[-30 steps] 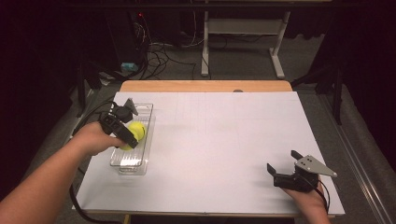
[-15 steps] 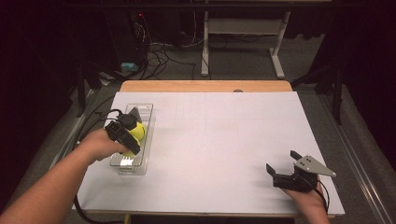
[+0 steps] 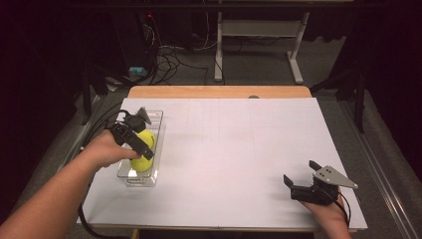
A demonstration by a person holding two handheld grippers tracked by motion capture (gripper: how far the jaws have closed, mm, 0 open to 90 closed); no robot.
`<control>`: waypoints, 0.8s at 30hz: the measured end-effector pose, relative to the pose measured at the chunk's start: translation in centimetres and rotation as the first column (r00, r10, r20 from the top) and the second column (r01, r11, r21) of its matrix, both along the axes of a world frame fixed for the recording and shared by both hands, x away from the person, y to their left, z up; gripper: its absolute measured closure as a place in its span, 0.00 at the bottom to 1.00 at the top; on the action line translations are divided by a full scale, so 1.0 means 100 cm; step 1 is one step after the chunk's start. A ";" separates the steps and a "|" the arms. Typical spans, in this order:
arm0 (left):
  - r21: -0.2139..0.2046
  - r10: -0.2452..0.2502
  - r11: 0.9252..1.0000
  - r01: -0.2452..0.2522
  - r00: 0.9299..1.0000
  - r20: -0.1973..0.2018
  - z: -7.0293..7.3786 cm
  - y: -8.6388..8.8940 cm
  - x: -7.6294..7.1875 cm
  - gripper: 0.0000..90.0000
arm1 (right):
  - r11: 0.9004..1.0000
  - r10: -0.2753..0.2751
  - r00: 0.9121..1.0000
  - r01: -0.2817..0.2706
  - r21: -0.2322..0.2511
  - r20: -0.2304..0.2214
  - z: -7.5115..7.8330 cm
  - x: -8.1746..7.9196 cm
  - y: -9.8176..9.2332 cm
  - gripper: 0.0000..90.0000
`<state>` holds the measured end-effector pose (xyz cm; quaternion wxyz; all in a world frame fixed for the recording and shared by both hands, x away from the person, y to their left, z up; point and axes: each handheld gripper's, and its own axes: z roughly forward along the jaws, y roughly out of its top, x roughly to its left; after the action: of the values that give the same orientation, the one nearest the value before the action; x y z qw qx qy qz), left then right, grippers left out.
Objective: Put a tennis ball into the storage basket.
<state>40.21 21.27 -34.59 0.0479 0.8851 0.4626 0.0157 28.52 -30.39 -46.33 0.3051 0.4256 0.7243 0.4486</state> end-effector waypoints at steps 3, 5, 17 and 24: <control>-0.006 -0.020 1.000 0.020 1.000 -0.005 -0.001 -0.011 0.000 0.01 | 1.000 0.000 1.000 0.000 -0.001 0.002 0.000 0.000 0.000 0.00; -0.008 -0.040 0.999 0.040 0.999 -0.005 -0.003 -0.022 0.000 0.01 | 1.000 0.001 1.000 -0.001 -0.002 0.003 0.001 0.000 0.000 0.00; -0.040 -0.164 0.986 0.163 0.986 -0.007 -0.009 -0.094 -0.003 0.01 | 1.000 0.003 1.000 -0.003 0.002 0.005 0.002 -0.001 0.000 0.00; -0.069 -0.213 0.975 0.213 0.977 0.005 -0.007 -0.126 -0.005 0.01 | 1.000 0.007 1.000 -0.007 0.002 0.006 0.002 -0.002 0.001 0.00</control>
<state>39.69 8.71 -35.30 0.0795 0.9274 0.3653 -0.0065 28.36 -30.30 -46.16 0.3050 0.4220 0.7244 0.4517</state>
